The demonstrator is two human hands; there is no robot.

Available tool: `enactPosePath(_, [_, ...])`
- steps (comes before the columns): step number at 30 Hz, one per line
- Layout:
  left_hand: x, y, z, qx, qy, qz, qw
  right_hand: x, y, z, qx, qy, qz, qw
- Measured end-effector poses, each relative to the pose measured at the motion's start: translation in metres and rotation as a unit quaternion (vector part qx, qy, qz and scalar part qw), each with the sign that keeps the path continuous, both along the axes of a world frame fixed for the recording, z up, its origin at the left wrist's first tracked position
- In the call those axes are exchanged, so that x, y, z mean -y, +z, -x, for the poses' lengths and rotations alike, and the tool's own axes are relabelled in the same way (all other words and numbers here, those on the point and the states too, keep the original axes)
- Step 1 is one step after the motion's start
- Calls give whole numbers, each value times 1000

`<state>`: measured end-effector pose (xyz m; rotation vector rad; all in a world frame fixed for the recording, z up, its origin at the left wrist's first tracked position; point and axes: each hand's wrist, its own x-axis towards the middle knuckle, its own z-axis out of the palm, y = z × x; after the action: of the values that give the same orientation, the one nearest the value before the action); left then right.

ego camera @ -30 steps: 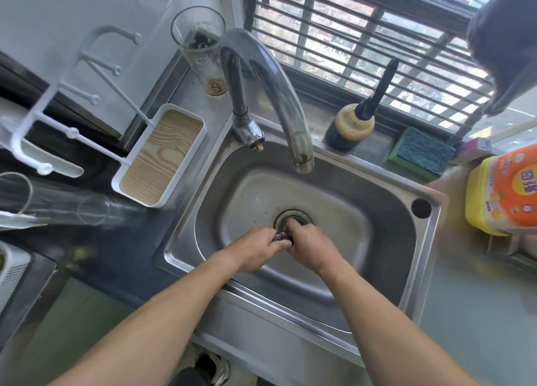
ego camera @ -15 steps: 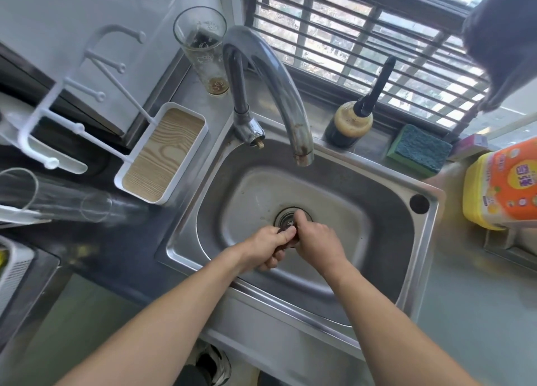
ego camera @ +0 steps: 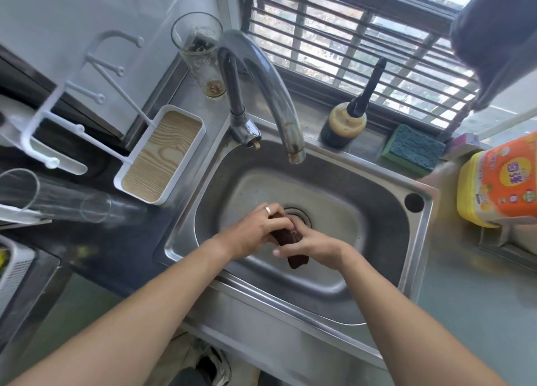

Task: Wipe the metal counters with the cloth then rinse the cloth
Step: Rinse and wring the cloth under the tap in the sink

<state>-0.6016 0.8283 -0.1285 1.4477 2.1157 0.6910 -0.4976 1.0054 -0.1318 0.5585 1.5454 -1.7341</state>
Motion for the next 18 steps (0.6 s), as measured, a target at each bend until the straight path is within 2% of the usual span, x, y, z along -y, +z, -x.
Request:
enactPosePath(3, [-1, -2, -7, -42, -28, -4, 999, 6, -1, -1, 30, 76, 45, 996])
enactPosePath(6, [4, -5, -12, -76, -5, 73, 994, 12, 0, -1, 88, 82, 38, 992])
enactPosePath(8, [8, -4, -18, -76, 18, 147, 986, 15, 3, 6, 72, 138, -93, 983])
enactPosePath(11, [10, -2, -20, -64, 15, 202, 977, 21, 8, 14, 15, 247, -323, 913])
enactPosePath(14, [6, 4, -20, -15, 43, 221, 974, 24, 7, 15, -51, 261, -414, 870])
enactPosePath(18, [-2, 8, -30, 72, 134, 229, 961, 20, 7, 11, -119, 246, -502, 821])
